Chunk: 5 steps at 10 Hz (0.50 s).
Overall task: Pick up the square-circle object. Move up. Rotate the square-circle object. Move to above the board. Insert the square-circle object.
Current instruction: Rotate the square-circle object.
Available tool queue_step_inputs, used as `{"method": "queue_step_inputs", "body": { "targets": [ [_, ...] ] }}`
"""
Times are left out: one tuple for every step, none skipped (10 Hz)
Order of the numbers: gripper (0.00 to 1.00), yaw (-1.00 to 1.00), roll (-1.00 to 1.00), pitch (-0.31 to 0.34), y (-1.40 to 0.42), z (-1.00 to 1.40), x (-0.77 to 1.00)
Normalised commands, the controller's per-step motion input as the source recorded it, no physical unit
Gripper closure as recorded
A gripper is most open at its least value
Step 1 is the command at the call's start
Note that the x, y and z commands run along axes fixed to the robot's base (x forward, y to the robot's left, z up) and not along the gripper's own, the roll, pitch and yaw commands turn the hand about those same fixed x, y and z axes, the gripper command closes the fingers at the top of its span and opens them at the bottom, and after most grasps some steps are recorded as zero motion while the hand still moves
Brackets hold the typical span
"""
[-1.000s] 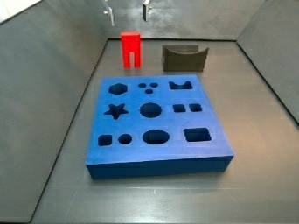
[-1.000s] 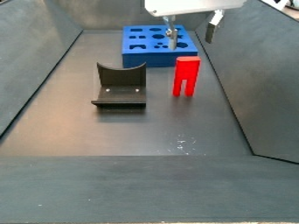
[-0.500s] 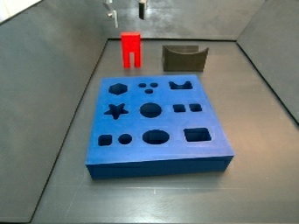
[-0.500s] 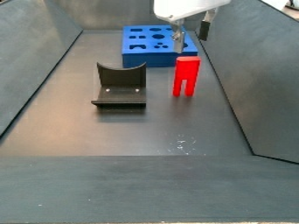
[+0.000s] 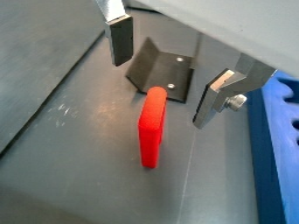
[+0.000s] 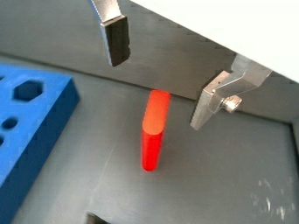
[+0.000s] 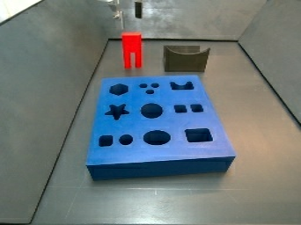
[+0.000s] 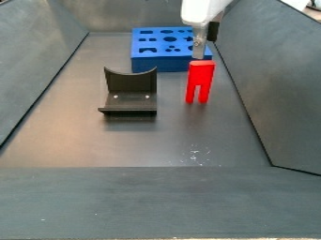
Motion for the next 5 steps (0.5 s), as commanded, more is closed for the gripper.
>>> {"method": "queue_step_inputs", "body": {
  "targets": [
    [0.0,1.0,0.0,0.006,0.0,-0.02,0.02],
    [0.0,1.0,0.0,0.006,0.0,-0.02,0.02],
    [0.0,1.0,0.0,0.006,0.0,-0.02,0.02],
    [0.0,1.0,0.0,0.006,0.0,-0.02,0.02],
    [0.0,1.0,0.0,0.006,0.0,-0.02,0.02]
  ]
}}
